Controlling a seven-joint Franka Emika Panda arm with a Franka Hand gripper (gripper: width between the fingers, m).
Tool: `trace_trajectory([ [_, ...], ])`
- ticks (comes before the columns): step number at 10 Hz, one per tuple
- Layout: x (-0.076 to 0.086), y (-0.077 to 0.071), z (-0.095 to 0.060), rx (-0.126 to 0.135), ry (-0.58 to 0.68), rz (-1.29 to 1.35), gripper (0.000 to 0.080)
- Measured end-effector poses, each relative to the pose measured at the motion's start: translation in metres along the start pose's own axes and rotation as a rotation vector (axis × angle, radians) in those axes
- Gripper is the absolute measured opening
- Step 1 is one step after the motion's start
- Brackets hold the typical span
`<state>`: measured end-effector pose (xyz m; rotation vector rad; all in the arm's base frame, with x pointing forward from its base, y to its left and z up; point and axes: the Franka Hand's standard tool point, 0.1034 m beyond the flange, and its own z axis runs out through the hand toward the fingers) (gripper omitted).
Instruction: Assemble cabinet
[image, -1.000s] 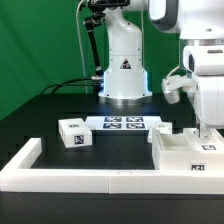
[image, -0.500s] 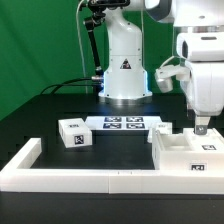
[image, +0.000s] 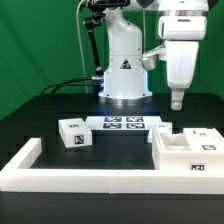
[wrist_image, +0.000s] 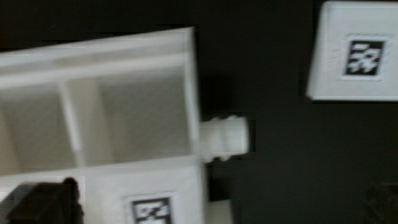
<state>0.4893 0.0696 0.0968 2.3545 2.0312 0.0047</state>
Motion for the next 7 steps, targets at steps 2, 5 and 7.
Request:
trace_trajectory([
  [2,-0.015,-0.037,0.016,0.009,0.008,0.012,0.0797],
  [5,-0.023,-0.067,0.036,0.028,0.022,0.023,0.0797],
  [7,-0.023,-0.065,0.035,0.026,0.022,0.024,0.0797],
])
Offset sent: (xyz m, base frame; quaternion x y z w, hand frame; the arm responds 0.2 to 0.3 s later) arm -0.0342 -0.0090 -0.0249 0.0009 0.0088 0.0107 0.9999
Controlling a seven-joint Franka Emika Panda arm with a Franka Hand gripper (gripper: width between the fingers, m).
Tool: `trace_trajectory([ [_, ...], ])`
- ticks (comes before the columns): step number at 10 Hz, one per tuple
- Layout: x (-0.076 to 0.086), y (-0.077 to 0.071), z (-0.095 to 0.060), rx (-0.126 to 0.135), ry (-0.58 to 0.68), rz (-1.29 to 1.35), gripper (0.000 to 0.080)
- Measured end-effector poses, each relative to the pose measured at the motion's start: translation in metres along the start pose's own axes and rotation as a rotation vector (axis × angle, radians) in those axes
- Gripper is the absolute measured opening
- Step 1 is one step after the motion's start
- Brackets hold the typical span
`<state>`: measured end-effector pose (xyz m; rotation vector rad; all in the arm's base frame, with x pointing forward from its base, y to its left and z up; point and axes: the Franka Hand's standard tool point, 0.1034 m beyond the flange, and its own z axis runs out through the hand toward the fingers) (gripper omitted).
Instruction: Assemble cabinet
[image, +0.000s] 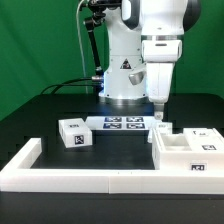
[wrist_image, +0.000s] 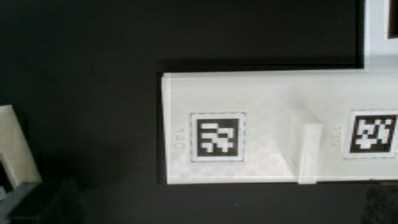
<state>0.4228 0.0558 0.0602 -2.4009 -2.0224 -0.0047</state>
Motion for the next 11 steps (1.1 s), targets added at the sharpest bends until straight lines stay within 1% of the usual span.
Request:
trace_trajectory([
  [2,0.002,0.000,0.000,-0.001,0.002,0.000,0.0797],
  [3,0.006,-0.005,0.006,-0.008,0.016,-0.002,0.0797],
  [4,0.006,-0.012,0.015,0.002,0.024,-0.002,0.0797],
  [7,0.004,-0.018,0.027,0.027,0.027,0.004,0.0797],
  [9,0.003,-0.022,0.033,0.036,0.030,0.008,0.0797],
  [11,0.003,-0.027,0.041,0.053,0.032,0.011,0.0797],
])
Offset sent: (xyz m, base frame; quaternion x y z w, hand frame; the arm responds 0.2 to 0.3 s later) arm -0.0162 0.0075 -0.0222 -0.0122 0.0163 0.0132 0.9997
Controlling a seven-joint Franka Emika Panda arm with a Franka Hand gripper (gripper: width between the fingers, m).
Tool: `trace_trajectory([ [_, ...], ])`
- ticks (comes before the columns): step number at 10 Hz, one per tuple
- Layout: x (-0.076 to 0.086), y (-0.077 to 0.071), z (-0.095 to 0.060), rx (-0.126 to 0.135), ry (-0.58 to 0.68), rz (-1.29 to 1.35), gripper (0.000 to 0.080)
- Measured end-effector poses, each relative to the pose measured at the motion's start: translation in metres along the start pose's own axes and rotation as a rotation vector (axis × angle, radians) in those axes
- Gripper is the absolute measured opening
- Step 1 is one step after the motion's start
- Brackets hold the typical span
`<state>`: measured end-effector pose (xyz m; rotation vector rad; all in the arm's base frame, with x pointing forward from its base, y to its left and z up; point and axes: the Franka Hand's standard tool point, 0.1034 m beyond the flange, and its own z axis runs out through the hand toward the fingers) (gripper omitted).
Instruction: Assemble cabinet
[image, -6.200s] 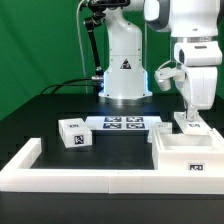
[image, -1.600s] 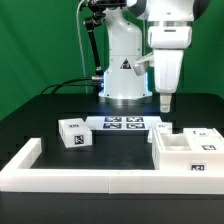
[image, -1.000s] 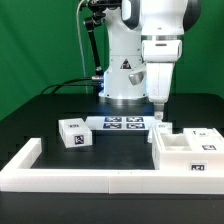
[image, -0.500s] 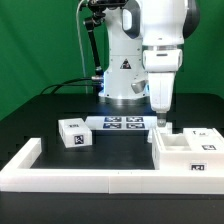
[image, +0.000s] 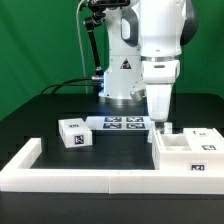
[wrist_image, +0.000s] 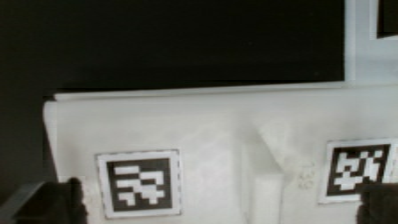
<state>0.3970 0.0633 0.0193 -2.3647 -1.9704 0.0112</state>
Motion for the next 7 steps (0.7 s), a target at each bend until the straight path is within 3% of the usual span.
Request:
trace_trajectory([
  [2,0.0002,-0.0012,0.0015,0.004,0.000,0.000,0.0531],
  [3,0.0002,-0.0019,0.0025,0.006,0.000,0.000,0.0531],
  [5,0.0001,-0.0040,0.0055,0.013,0.000,0.000,0.0214],
  [6,0.0000,-0.0060,0.0082,0.019,0.001,0.001,0.0214],
  [7,0.0015,-0.0029,0.0065,0.005,0.008,0.001,0.0069],
])
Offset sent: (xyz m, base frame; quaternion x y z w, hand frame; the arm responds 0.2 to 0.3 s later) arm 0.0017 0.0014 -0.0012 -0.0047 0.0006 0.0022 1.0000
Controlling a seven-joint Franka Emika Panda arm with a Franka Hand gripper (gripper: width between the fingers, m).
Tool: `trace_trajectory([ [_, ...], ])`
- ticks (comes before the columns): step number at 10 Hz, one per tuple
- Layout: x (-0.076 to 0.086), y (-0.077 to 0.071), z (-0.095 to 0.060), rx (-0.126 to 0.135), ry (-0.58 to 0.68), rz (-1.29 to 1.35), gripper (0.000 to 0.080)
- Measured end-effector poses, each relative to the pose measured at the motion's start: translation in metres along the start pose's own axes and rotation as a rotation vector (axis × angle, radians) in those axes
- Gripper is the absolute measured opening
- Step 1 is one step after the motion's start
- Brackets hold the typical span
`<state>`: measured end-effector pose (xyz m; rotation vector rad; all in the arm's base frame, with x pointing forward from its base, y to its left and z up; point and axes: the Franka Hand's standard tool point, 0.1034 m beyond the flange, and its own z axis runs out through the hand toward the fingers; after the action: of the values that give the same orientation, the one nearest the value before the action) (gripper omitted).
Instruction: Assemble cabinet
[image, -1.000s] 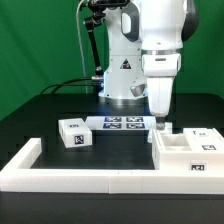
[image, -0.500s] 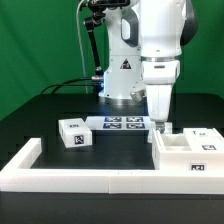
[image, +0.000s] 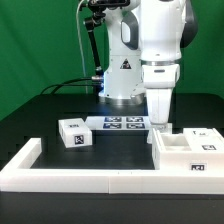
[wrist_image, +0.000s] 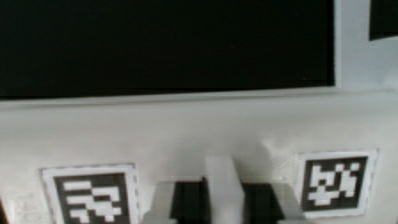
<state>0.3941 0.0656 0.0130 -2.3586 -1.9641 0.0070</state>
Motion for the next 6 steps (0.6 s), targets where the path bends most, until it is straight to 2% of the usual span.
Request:
trace_trajectory([
  [4,0.000,0.000,-0.001,-0.001,-0.001,-0.003,0.0069],
  [6,0.003,0.005,-0.014,-0.014,-0.013,-0.020,0.0069],
])
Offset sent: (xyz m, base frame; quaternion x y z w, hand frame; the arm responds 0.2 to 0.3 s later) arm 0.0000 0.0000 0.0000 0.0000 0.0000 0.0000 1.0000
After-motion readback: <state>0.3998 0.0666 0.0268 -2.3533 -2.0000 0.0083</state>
